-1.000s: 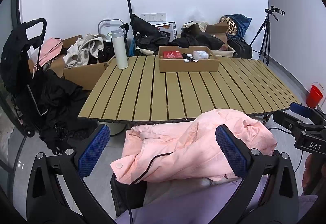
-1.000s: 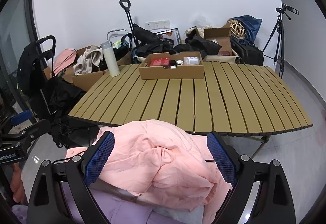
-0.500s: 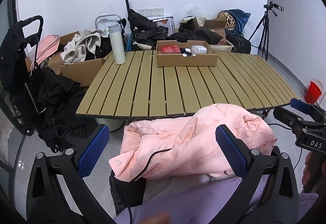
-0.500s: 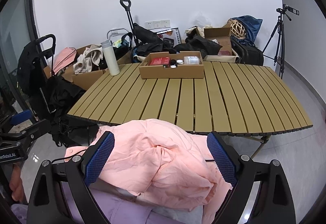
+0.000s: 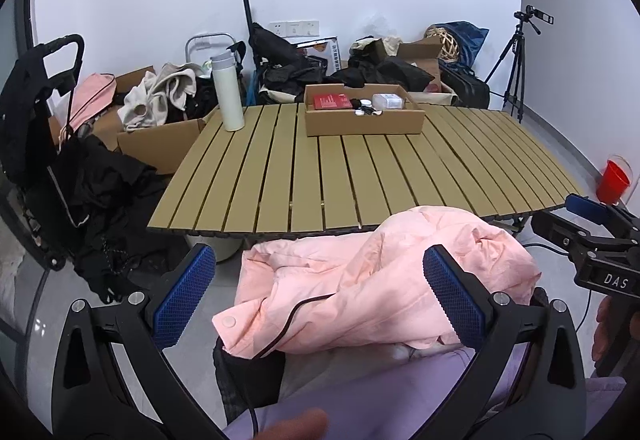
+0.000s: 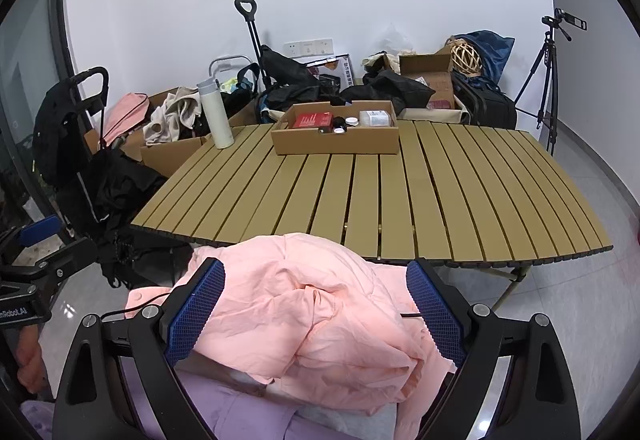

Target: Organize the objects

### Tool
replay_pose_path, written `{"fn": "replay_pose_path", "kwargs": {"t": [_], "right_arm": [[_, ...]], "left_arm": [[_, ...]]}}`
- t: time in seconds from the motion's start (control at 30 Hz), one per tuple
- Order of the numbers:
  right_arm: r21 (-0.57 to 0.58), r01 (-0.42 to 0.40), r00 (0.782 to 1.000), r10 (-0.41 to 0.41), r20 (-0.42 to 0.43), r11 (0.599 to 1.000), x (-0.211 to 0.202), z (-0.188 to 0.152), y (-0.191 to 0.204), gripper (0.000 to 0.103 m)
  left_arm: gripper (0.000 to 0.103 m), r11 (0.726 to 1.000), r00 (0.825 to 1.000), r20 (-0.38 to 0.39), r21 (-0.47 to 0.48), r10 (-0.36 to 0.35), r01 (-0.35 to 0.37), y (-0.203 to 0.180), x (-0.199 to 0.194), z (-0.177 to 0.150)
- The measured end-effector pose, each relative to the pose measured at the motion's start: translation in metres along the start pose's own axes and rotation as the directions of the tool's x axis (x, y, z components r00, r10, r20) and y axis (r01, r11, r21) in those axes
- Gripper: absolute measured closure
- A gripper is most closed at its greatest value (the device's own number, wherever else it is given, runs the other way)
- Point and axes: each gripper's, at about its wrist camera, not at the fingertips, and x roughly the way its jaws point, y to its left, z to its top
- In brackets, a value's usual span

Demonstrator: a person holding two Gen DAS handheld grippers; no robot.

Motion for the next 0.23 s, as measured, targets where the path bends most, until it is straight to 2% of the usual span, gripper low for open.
{"fn": "replay_pose_path", "kwargs": {"t": [0.23], "right_arm": [[0.006, 0.001, 1.000, -0.001, -0.010, 1.000, 0.0033, -0.0010, -0.0016, 0.009]], "left_arm": [[0.000, 1.000, 1.000, -0.019, -0.001, 0.002, -0.002, 0.0031, 0.0052, -0.0014]]}}
